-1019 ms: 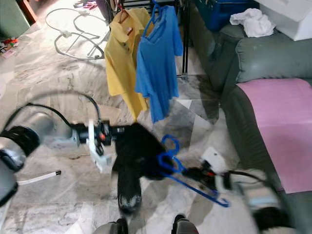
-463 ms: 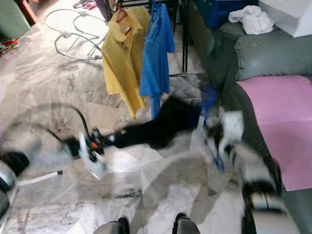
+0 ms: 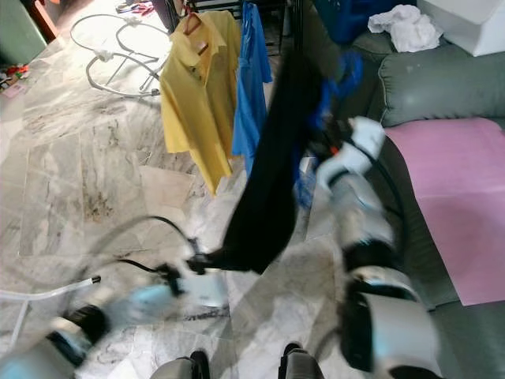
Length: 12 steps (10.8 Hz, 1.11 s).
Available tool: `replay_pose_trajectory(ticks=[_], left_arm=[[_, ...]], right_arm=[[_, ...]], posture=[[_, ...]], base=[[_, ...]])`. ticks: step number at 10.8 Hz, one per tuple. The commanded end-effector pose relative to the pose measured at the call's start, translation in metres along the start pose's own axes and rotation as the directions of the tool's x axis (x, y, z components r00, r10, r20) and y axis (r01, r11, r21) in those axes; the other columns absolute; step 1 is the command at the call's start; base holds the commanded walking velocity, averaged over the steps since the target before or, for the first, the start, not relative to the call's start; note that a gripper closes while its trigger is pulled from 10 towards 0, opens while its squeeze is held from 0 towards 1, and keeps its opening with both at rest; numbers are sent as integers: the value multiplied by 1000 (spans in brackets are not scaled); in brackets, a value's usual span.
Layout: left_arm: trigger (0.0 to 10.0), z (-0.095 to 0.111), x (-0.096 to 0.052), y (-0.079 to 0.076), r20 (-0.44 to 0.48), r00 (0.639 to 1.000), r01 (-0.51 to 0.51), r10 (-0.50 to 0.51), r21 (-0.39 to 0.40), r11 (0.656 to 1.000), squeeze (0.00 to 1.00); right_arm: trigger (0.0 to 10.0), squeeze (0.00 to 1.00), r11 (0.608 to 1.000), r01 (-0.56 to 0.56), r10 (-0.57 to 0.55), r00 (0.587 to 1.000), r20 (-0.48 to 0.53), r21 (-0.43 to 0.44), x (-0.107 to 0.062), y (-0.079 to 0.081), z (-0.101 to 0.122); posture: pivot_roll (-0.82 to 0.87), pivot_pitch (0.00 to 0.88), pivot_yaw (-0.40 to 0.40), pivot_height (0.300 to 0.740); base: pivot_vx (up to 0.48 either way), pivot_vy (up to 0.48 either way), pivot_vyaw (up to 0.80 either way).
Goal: Hang hanger
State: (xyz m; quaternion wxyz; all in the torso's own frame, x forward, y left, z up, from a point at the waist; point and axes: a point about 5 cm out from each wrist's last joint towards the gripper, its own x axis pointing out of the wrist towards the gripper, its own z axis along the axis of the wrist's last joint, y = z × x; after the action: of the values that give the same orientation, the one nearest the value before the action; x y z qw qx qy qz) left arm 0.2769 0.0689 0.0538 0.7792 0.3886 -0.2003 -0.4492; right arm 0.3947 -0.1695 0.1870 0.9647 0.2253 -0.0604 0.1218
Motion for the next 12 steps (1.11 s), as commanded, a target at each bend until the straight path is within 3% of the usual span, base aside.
replay_pose_trajectory(ticks=[1,2,4,5,6,7,8,9,12], left_arm=[[10000,-8,-10,-24,-78,991,110,-113,-37,993,0],[10000,-7,-7,-32,-98,986,128,-133,-61,990,0],[10000,-5,2,-41,-135,980,130,-149,-140,982,0],[10000,-3,4,-45,-140,976,142,-168,-177,974,0],[10000,-1,6,-50,-140,974,149,-179,-202,968,404],[10000,-1,7,-53,-151,969,156,-193,-229,961,1000],[10000,-3,9,-55,-193,964,129,-181,-253,959,1000],[10000,0,10,-56,-178,967,131,-183,-270,954,1000],[10000,1,9,-54,-162,975,98,-154,-311,945,1000]], right_arm=[[10000,0,993,-101,92,987,130,59,11,25,28],[10000,0,978,-183,171,978,123,98,14,42,25],[10000,0,941,-336,337,940,46,-40,2,65,3],[10000,0,907,-417,418,908,3,-61,-12,73,-13],[10000,0,873,-476,477,879,-14,-104,-24,83,-21],[10000,0,859,-492,491,870,-43,-141,-30,86,-29],[10000,0,826,-518,504,855,-119,-221,-39,87,-43],[10000,0,805,-548,520,836,-177,-227,-51,82,-53],[10000,0,766,-556,527,830,-182,-323,-65,74,-62]], posture=[[-151,195,68,740],[-154,193,66,740],[-174,187,62,740],[-184,186,61,740],[-195,185,63,740],[-198,185,63,740],[-204,185,63,740],[-206,185,60,740],[-210,189,55,740]], base=[[0,0,0],[0,0,0],[0,0,0],[0,0,0],[0,0,0],[0,0,0],[0,0,0],[0,0,0],[0,0,0]])
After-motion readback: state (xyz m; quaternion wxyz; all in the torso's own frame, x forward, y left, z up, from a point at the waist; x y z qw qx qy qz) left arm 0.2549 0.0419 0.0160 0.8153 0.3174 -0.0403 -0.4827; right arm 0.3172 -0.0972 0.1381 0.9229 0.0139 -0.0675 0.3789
